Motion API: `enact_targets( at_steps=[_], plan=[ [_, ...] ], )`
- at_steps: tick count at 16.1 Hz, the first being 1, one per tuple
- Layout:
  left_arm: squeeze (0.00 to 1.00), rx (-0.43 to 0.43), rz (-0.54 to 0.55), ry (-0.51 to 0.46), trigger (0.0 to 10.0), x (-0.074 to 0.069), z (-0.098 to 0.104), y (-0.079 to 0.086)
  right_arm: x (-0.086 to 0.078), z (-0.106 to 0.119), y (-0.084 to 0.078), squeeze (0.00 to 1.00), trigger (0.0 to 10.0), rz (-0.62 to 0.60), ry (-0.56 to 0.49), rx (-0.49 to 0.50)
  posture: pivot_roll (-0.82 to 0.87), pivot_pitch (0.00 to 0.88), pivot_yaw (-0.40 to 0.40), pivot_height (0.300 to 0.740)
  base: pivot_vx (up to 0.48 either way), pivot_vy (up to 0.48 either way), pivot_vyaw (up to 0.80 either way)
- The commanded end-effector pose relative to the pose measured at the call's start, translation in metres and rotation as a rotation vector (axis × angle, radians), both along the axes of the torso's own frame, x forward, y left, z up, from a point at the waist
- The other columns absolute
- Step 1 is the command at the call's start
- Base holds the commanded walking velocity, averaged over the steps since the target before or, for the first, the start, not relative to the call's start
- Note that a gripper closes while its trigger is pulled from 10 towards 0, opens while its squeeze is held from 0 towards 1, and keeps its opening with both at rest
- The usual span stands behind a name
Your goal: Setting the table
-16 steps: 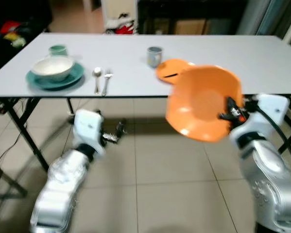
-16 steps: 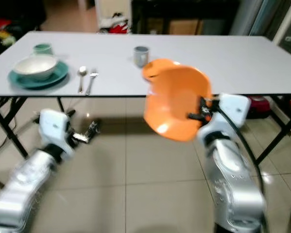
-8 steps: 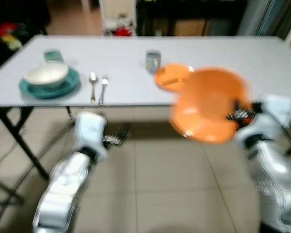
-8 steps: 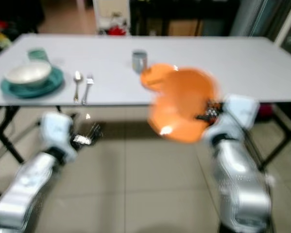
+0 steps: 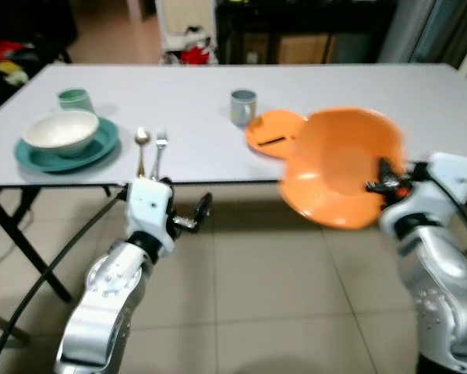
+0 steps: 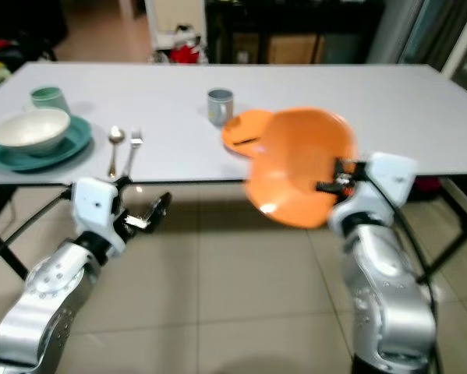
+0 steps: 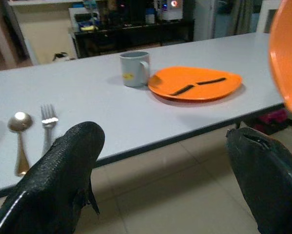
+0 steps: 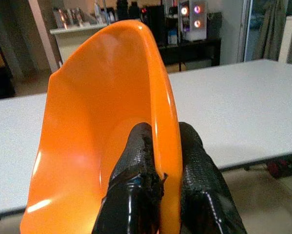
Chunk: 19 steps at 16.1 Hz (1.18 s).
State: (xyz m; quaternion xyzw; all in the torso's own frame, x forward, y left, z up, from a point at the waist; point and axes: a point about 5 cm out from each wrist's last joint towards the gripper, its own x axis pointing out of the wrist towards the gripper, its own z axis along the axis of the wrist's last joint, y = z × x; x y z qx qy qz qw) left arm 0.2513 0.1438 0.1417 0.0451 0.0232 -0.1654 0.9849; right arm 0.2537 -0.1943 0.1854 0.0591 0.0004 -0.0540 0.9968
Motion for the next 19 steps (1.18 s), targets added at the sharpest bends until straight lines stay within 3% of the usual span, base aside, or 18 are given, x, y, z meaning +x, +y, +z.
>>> enact_targets(
  at_steps=[1,12,16,19],
  plan=[
    [0.0,0.015,0.024,-0.007,10.0,0.0014,0.0029,0.0077,0.0021,0.0085,0.0122,0.0,10.0,0.054,-0.049,0.02,0.08,0.0,-0.006,0.74,0.322,0.0,0.0],
    [0.0,0.019,0.006,-0.012,10.0,0.0037,0.0044,0.0052,0.0028,0.0093,0.0118,0.0,10.0,0.048,-0.054,0.027,0.08,0.0,-0.003,0.74,0.326,0.0,0.0],
    [0.0,0.019,0.003,-0.013,10.0,0.0044,0.0044,0.0047,0.0037,0.0091,0.0126,0.0,10.0,0.052,-0.05,0.016,0.08,0.0,-0.006,0.74,0.328,0.0,-0.74],
    [0.0,0.018,0.005,-0.012,10.0,0.0038,0.0033,0.0055,0.0047,0.0086,0.0126,0.0,10.0,0.054,-0.048,0.02,0.08,0.0,-0.007,0.74,0.329,0.0,0.0]
  ],
)
